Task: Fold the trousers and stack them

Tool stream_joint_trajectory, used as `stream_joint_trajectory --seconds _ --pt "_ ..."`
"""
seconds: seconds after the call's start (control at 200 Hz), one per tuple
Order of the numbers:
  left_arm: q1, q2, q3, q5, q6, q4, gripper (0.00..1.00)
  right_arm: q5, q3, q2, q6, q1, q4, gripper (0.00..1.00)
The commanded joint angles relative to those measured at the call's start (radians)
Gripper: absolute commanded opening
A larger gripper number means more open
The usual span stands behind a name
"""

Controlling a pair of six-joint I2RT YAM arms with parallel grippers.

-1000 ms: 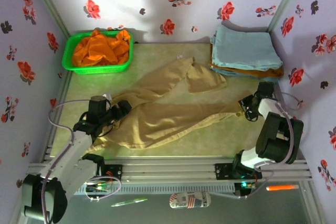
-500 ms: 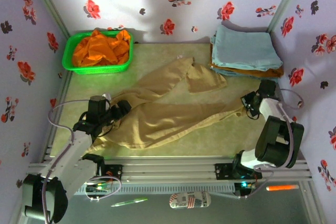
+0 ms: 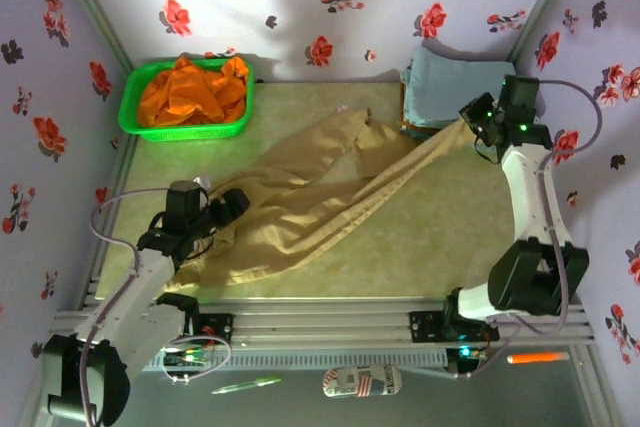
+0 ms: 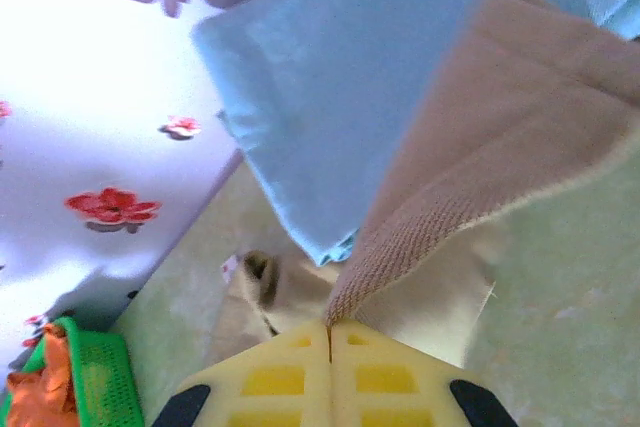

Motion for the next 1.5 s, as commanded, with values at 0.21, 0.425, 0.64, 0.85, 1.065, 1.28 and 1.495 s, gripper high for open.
stream_joint_trajectory --seconds 0.21,0.425,0.64,0.85,1.065,1.28,1.495 --pt "0.008 -0.089 -0.031 0.056 -0.010 0.005 0.83 0.302 -0.461 -0.465 -0.036 -0.064 -0.221 0.00" --pt "0.008 -0.125 -0.037 0.086 0.002 -0.029 0.83 0.329 -0.674 -0.609 0.000 -0.213 -0.333 0.60" --pt "-0.009 -0.122 -0.017 0.104 -0.003 -0.065 0.84 0.212 -0.567 -0.642 0.030 -0.178 -0.295 0.68" --pt "-0.285 -0.104 -0.032 -0.058 -0.114 -0.022 0.82 0.134 -0.622 -0.406 0.077 0.007 -0.063 0.53" --pt "-0.557 0.147 -0.051 -0.236 -0.203 0.197 0.82 0.124 -0.598 -0.015 0.082 -0.012 0.123 0.00" --pt "-0.595 0.281 -0.190 -0.284 -0.340 0.404 0.79 0.126 -0.643 0.107 0.126 -0.127 0.182 0.00" --pt "-0.595 0.140 -0.305 -0.302 -0.423 0.253 0.80 0.081 -0.633 0.194 0.105 -0.282 0.136 0.00"
